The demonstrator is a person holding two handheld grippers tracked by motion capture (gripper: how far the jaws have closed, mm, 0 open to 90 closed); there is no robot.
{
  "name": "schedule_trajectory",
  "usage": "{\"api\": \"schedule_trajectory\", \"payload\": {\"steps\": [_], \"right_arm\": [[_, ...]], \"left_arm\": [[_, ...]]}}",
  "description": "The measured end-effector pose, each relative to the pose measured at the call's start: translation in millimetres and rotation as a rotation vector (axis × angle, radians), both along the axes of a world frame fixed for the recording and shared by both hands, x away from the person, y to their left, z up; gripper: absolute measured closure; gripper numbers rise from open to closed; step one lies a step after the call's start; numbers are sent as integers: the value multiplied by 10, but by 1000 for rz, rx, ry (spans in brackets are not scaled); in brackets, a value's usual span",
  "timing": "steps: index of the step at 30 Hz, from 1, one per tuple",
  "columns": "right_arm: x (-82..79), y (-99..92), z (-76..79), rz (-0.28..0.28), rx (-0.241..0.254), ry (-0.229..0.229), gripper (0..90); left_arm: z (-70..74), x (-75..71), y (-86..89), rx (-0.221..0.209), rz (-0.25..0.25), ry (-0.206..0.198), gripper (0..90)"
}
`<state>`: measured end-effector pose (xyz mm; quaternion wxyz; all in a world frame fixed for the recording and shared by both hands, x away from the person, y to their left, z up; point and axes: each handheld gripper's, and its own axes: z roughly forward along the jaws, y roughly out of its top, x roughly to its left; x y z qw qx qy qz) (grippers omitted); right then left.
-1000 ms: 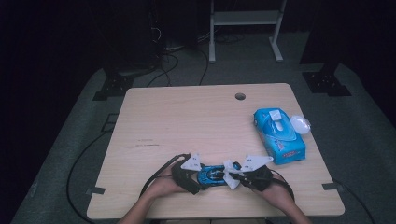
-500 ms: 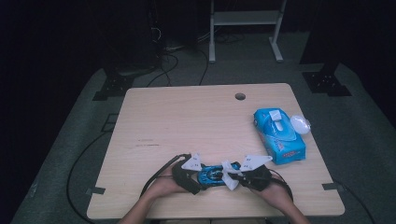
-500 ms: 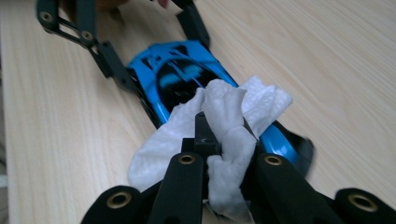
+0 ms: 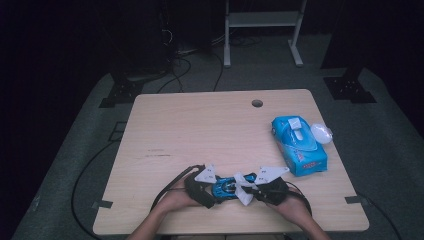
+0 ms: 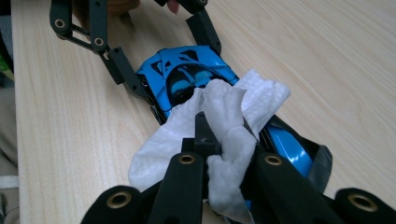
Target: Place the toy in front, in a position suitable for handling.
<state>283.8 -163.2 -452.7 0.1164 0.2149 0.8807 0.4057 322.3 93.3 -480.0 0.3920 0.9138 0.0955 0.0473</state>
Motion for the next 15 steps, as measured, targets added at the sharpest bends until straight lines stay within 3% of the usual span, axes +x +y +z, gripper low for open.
{"api": "schedule_trajectory", "payload": {"steps": [6,7,15], "right_arm": [[-37,210,8,54,1,-17,841],[-50,264,12,70,-23,-24,841],[52,-148,-6,-57,-17,1,841]], "left_arm": [[-1,-2,-1,-3,1,2,239],[-4,-4,-1,-7,3,3,239],[-4,-1,5,-6,-1,0,240]]}}
